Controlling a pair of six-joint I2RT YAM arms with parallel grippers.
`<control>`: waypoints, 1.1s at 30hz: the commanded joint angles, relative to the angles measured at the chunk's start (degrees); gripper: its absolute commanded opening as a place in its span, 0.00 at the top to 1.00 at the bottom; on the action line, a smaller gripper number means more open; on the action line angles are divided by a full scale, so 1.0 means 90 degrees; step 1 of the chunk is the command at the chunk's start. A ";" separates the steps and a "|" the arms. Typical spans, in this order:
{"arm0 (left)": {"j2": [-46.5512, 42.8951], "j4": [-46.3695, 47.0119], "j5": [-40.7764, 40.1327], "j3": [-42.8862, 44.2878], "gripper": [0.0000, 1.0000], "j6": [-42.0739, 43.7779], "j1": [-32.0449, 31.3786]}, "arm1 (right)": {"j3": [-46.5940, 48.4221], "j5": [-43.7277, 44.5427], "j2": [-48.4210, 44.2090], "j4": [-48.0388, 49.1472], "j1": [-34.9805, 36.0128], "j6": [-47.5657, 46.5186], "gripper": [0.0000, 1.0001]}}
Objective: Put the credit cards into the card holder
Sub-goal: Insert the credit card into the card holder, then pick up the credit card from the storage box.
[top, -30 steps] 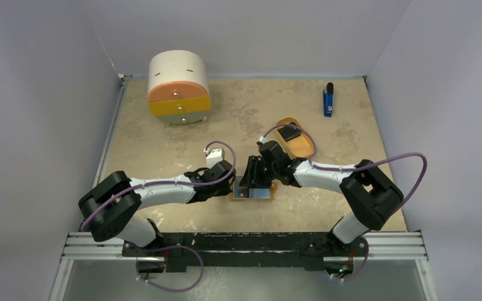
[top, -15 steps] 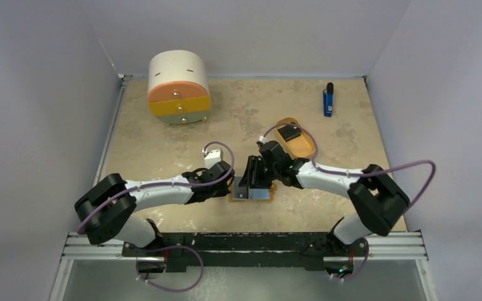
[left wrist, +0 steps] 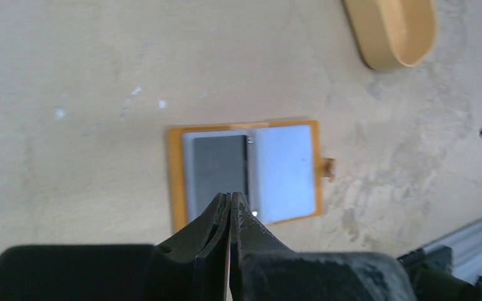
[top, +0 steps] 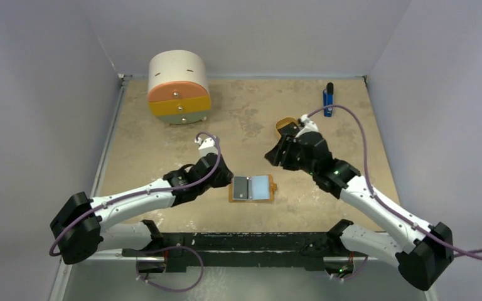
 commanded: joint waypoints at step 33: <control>-0.1475 0.0781 0.0026 -0.1123 1.00 -0.0663 -0.0005 | 0.0680 0.1446 0.3979 0.2363 -0.2844 0.3712 0.33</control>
